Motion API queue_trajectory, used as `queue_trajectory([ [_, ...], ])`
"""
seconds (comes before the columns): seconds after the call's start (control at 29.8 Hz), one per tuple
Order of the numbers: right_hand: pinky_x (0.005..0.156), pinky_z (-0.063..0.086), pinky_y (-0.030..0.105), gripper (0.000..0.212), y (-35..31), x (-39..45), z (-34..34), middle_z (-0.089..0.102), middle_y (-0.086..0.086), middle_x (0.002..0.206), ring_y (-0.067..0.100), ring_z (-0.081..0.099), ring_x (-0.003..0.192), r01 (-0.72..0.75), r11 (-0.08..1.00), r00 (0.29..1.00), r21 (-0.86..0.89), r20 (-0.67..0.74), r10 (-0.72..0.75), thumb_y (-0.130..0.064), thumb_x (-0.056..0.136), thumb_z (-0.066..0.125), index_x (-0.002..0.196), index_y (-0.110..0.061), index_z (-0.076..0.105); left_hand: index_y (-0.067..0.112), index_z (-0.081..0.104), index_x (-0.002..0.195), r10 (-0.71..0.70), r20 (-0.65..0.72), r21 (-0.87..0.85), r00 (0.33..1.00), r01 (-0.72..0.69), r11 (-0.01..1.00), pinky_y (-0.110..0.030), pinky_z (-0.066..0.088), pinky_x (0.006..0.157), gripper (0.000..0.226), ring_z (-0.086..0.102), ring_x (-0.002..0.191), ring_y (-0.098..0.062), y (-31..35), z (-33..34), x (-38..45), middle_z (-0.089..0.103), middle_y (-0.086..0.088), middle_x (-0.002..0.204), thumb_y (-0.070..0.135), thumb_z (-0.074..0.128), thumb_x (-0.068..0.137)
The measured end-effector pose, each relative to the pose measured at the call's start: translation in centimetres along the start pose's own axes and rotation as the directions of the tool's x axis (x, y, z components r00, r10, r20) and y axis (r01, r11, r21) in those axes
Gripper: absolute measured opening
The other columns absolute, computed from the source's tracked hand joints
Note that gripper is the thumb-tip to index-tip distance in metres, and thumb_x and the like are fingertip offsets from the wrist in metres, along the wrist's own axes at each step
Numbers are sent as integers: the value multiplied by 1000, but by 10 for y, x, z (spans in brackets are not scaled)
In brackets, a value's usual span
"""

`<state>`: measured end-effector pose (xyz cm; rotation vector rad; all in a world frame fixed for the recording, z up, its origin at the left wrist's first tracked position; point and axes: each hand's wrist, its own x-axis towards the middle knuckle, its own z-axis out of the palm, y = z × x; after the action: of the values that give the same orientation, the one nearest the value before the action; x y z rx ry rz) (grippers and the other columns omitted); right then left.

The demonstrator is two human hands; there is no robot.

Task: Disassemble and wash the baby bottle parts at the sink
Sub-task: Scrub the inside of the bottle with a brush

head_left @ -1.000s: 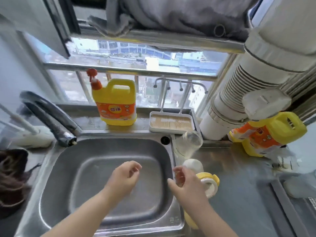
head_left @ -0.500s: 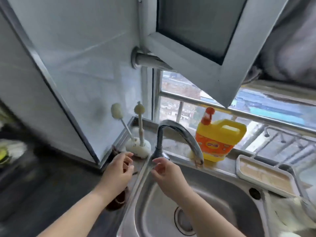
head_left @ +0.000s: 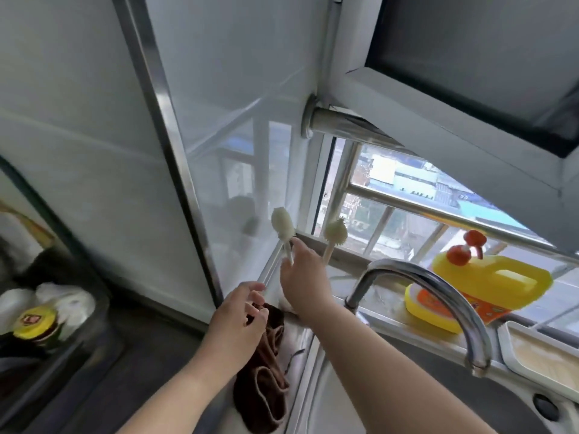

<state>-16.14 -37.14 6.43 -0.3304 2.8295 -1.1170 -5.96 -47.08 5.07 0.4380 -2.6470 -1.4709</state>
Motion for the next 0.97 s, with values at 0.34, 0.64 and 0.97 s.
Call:
queue_trajectory([
  [0.34, 80, 53, 40, 21, -1, 4, 11, 59, -2, 111, 22, 66, 77, -58, 991, 992, 120, -106, 71, -25, 94, 54, 108, -15, 67, 36, 50, 108, 10, 30, -70, 1000, -8, 998, -8, 41, 69, 28, 51, 85, 13, -2, -12, 0, 58, 14, 98, 15, 56, 91],
  [0.64, 65, 48, 20, 16, -33, -31, -43, 69, -4, 82, 11, 62, 70, 230, 958, 941, 169, -289, -175, -27, 91, 59, 94, -15, 69, 38, 48, 105, 90, 9, -65, 996, -89, 994, -2, 41, 68, 23, 53, 86, 11, 22, -20, -17, 59, 15, 98, 19, 53, 92],
  [0.97, 61, 39, 17, 13, 31, -111, -94, 57, -10, 75, 3, 51, 69, 176, 984, 967, 39, -194, -165, -29, 92, 54, 90, -20, 63, 36, 54, 98, 113, -14, -188, 994, -113, 976, -5, 41, 65, 20, 57, 82, 5, 78, 16, -56, 62, 15, 92, 17, 52, 93],
])
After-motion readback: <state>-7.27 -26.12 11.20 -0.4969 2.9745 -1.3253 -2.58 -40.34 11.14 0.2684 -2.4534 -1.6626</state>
